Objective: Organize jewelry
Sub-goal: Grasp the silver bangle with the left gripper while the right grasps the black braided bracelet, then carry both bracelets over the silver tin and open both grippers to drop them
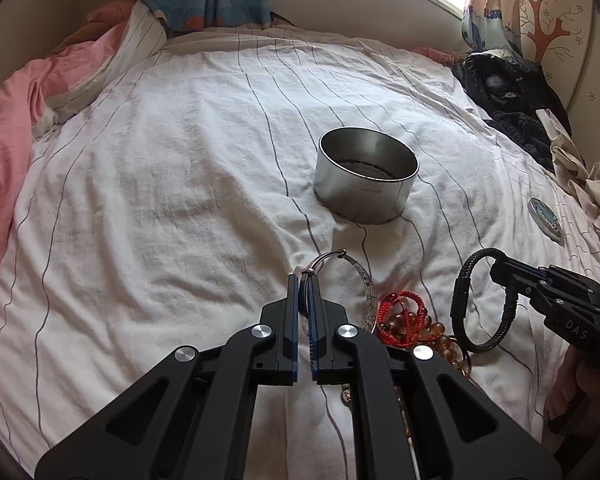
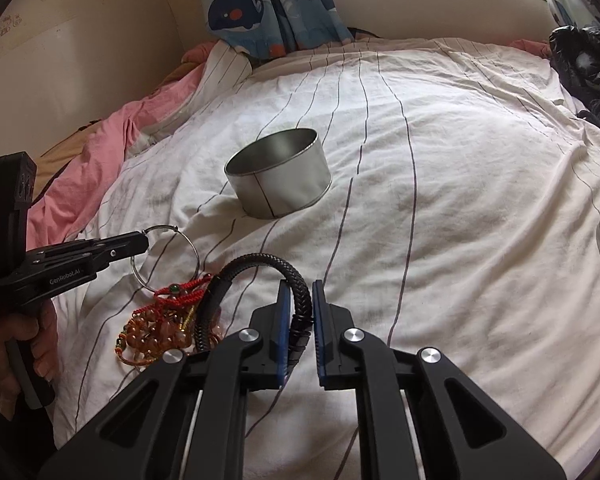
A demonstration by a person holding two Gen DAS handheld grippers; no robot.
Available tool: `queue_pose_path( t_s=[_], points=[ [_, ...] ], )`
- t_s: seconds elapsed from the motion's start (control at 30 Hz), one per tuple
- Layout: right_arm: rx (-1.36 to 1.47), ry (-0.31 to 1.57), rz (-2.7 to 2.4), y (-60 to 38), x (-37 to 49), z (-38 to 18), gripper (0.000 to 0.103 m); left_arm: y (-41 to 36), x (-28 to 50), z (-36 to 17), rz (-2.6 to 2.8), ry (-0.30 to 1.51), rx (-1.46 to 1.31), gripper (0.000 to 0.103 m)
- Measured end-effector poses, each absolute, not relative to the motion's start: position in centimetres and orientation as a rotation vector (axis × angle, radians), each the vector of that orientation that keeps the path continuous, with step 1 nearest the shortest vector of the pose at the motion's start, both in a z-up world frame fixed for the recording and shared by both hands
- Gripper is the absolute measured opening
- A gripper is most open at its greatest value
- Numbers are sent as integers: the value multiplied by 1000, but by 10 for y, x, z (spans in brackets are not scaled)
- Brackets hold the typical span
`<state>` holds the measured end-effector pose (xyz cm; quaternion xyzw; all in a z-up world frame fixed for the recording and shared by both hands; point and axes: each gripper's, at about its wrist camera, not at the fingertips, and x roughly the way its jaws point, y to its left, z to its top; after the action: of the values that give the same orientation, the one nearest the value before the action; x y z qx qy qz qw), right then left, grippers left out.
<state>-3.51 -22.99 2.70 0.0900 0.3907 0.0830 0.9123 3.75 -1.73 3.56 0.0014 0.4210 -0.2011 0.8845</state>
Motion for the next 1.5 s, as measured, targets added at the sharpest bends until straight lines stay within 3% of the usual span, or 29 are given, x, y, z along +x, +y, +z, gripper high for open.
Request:
queue_pose_path(
  t_s=[0.2, 1.03, 1.27, 1.5],
  points=[
    [186, 716, 180, -230, -25, 53, 11, -26, 36, 57, -436, 834, 15, 4],
    [188, 656, 175, -238, 34, 78, 11, -67, 96, 95, -472, 758, 15, 4],
    [199, 666, 153, -249, 54, 73, 12, -88, 124, 88, -508, 756, -5, 4],
    [185, 688, 146, -247, 75, 66, 12, -102, 165, 53, -486, 868, 23, 6]
  ],
)
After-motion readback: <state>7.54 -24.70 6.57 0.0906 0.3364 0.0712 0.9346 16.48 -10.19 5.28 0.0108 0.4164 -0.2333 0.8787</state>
